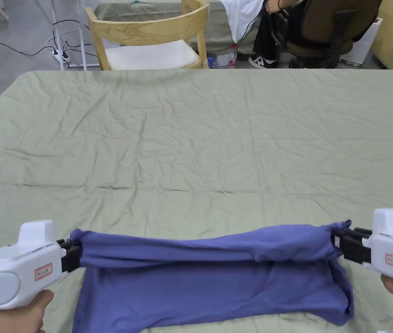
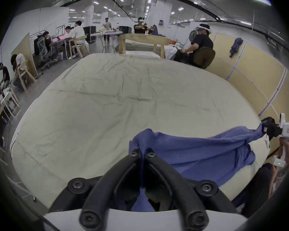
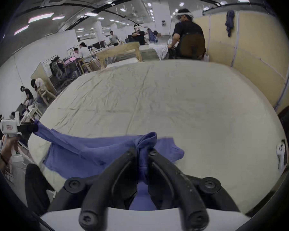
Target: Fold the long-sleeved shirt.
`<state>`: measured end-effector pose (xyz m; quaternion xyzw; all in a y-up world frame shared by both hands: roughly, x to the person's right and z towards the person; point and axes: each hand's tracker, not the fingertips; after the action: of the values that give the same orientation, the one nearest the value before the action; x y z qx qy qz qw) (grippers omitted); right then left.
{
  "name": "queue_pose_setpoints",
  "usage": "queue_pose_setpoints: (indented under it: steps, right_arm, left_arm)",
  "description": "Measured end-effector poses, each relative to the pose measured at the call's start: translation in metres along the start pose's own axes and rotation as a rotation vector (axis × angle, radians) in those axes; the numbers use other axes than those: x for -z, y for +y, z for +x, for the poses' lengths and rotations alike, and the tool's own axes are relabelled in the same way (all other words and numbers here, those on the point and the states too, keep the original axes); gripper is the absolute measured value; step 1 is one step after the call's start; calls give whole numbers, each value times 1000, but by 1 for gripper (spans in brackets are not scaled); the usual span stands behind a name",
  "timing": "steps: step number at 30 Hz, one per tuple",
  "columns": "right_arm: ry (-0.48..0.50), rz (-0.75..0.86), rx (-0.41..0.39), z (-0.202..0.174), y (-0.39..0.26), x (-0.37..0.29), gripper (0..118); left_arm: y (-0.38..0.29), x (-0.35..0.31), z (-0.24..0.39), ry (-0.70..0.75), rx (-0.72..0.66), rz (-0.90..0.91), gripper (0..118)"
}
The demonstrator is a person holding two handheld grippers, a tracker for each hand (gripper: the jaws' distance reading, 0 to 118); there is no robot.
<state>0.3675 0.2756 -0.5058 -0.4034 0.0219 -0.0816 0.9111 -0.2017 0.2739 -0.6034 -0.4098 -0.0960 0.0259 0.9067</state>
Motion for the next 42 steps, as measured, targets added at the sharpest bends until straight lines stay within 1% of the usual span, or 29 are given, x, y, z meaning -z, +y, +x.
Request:
queue_pose_setpoints:
  steps: [2, 3, 5, 6, 11, 12, 15, 17, 20, 21, 22, 23, 24, 26, 29, 32, 33, 34, 36, 37, 38, 39, 40, 41, 42]
  right_arm:
    - [-17, -9, -5, -1, -18, -2, 12]
    - [-10, -41, 5, 0, -26, 0, 12]
    - [-11, -55, 18, 5, -40, 4, 12]
    - [-8, -87, 18, 7, -45, 6, 12]
    - [-31, -146, 22, 12, -60, 18, 12]
    - [-34, -152, 23, 14, -61, 20, 12]
    - [-34, -171, 41, 18, -63, 23, 12]
    - [-42, -188, 21, 15, -63, 25, 13]
    - [-39, -200, 17, 14, -65, 27, 13]
    - [-40, -206, 15, 13, -65, 27, 16]
    - [-51, -213, 10, 12, -65, 27, 24]
    - [-88, -225, -3, 11, -64, 25, 40]
    - [-103, -234, -18, 11, -63, 21, 45]
    - [-104, -196, -26, 6, -58, 8, 45]
    - [-68, -85, -36, -8, -44, -19, 45]
    - [-84, 6, -134, -35, -31, -41, 45]
    - [-93, 44, -153, -46, -27, -48, 45]
    - [-93, 81, -156, -55, -24, -55, 45]
    - [-72, 141, -145, -70, -22, -65, 42]
    - [-73, 155, -134, -77, -21, -69, 38]
    - [-78, 172, -133, -83, -24, -71, 24]
    - [-72, 179, -134, -88, -27, -73, 15]
    - [-72, 186, -142, -92, -30, -74, 11]
    - [-79, 200, -149, -96, -32, -74, 4]
    - [-82, 205, -154, -99, -35, -74, 2]
  left_arm:
    - [-16, -2, -3, -7, -6, -45, 3]
    - [-24, -2, -2, 2, -1, -67, 3]
    - [-39, -1, -4, -17, -3, -122, 3]
    - [-46, 1, -6, -16, -9, -157, 3]
    - [-72, 18, -17, -14, -30, -230, 3]
    - [-75, 22, -20, -20, -46, -265, 3]
    - [-74, 30, -23, -10, -36, -291, 3]
    - [-70, 35, -25, -6, -38, -309, 3]
    - [-72, 39, -20, 7, -14, -339, 3]
    - [-72, 40, -20, 10, -4, -350, 6]
    - [-72, 41, -20, 22, 4, -369, 15]
    - [-74, 38, -17, 52, 14, -386, 35]
    - [-76, 33, -16, 54, 19, -376, 42]
    - [-74, 20, -20, 48, 4, -318, 41]
    - [-69, -10, -22, 19, -100, -197, 42]
    - [-61, -42, -17, 7, -134, -49, 42]
    - [-59, -50, -14, 21, -125, -33, 42]
    - [-58, -56, -9, 55, -107, -23, 42]
    - [-57, -78, 6, 117, -62, 24, 40]
    - [-59, -85, 11, 142, -52, 67, 34]
    - [-61, -93, 15, 135, -56, 90, 24]
    - [-61, -102, 20, 119, -65, 89, 19]
    - [-62, -106, 23, 107, -74, 83, 13]
    - [-64, -110, 29, 106, -64, 91, 2]
    - [-67, -114, 35, 115, -26, 121, 1]
